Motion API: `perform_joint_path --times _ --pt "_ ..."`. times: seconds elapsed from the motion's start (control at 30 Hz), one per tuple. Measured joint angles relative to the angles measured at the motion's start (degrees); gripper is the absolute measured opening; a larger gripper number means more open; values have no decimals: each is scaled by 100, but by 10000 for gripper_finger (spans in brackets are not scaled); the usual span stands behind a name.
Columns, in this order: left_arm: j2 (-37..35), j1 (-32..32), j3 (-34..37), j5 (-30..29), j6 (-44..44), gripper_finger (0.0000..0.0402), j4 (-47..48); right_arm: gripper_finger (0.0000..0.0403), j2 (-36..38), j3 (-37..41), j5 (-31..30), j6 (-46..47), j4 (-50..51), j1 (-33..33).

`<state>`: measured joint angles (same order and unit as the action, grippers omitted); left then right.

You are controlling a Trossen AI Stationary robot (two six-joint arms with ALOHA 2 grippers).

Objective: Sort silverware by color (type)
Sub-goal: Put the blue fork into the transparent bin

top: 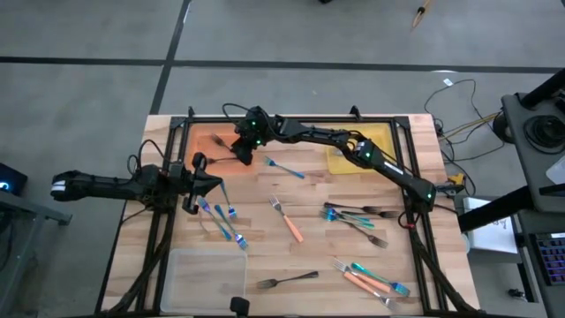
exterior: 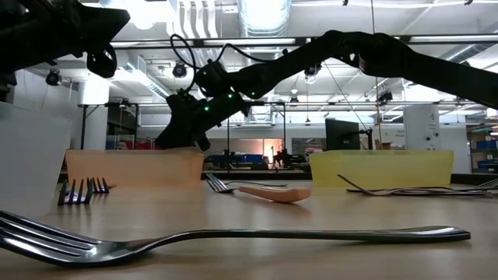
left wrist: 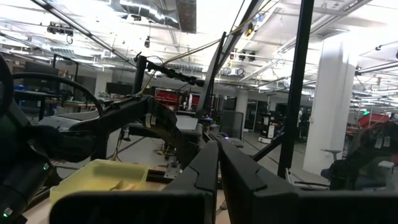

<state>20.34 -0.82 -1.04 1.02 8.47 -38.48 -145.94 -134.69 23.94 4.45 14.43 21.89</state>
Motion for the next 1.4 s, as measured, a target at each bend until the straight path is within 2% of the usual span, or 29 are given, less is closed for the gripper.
perform_joint_path --times 0.27,0.4,0.53,0.73,0.93,1.13,1.33,1.4 --pt "109 0 0 -7 10 0 1 132 567 -2 0 -185 554 11" --pt "210 -4 0 -374 -233 0 3 127 967 -4 1 -573 1348 15" --pt "335 -4 0 -773 28 0 13 121 1391 0 -145 -920 2248 14" --pt "653 -4 0 -844 488 0 13 125 2072 -2 -748 -1457 3787 11" --pt "1011 -9 0 -1007 1183 3 -50 136 2442 -2 -769 -1458 4670 15" --pt "1287 -4 0 -903 1721 46 -69 150 2420 30 -916 -1413 5826 9" --pt "1610 -6 -80 -913 1241 107 -498 163 2387 643 -954 -1286 6263 -44" --pt "1716 -4 -222 -1008 1050 127 -502 164 2427 1004 -1186 -1236 6284 -73"
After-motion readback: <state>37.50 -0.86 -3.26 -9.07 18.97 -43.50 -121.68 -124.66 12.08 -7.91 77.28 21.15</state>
